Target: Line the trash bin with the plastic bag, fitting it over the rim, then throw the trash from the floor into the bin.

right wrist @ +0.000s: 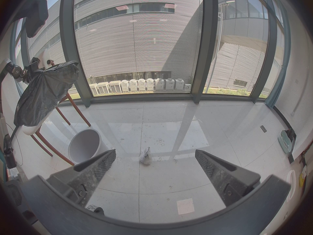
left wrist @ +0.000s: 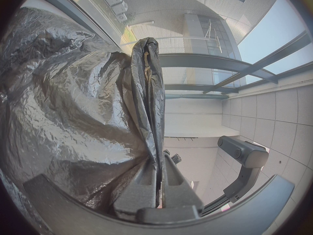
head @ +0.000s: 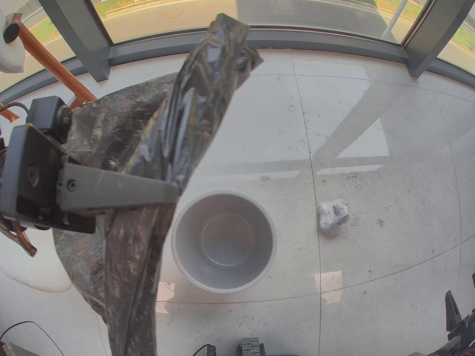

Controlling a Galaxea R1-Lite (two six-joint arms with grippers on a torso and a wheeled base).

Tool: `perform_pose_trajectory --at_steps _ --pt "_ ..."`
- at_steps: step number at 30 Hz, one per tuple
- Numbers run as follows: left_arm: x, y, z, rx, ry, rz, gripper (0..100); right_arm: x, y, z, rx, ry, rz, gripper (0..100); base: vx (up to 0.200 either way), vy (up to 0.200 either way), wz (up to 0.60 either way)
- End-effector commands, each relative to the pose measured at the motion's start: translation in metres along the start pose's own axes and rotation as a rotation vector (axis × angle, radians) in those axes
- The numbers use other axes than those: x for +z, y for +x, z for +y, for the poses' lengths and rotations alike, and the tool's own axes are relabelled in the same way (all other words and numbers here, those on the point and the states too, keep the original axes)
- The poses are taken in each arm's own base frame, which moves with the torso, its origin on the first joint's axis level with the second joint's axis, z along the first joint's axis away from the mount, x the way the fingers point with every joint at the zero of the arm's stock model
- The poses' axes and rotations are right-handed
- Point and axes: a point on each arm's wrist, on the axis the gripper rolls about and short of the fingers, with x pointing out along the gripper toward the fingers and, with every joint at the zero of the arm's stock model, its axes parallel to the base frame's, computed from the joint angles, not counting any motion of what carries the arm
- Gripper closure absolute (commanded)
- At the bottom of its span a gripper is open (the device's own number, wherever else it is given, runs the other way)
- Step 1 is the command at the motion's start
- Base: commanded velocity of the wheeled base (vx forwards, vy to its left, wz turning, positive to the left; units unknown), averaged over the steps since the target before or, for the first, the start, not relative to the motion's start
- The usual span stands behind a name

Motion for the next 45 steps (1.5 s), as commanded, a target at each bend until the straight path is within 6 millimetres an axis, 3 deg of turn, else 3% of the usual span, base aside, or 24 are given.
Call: perform_pose_trajectory --at_steps 1,12,20,30,35,45 --pt "0.001 0.029 0.017 -0.017 -0.046 0.089 100 -0.005 0.002 0.0 0.002 0.0 0.021 0 0.0 0.0 0.0" --pt "0.001 0.039 0.035 0.007 -0.091 0.118 100 -0.005 0.002 0.0 0.002 0.0 0.023 0 0.0 0.0 0.0" --pt "0.016 0.048 0.069 0.031 -0.032 0.069 100 -0.005 0.001 0.0 0.0 0.0 0.017 0 0.0 0.0 0.0" --pt "0.023 0.036 0.089 0.094 -0.065 0.022 100 -0.005 0.001 0.0 0.0 0.001 0.015 0 0.0 0.0 0.0" --pt "0.015 0.03 0.088 0.113 -0.106 0.031 100 -0.005 0.001 0.0 0.003 0.003 0.02 0 0.0 0.0 0.0" --pt "-0.024 -0.005 0.043 0.107 -0.102 0.035 100 -0.005 0.002 0.0 0.006 0.002 0.031 0 0.0 0.0 0.0"
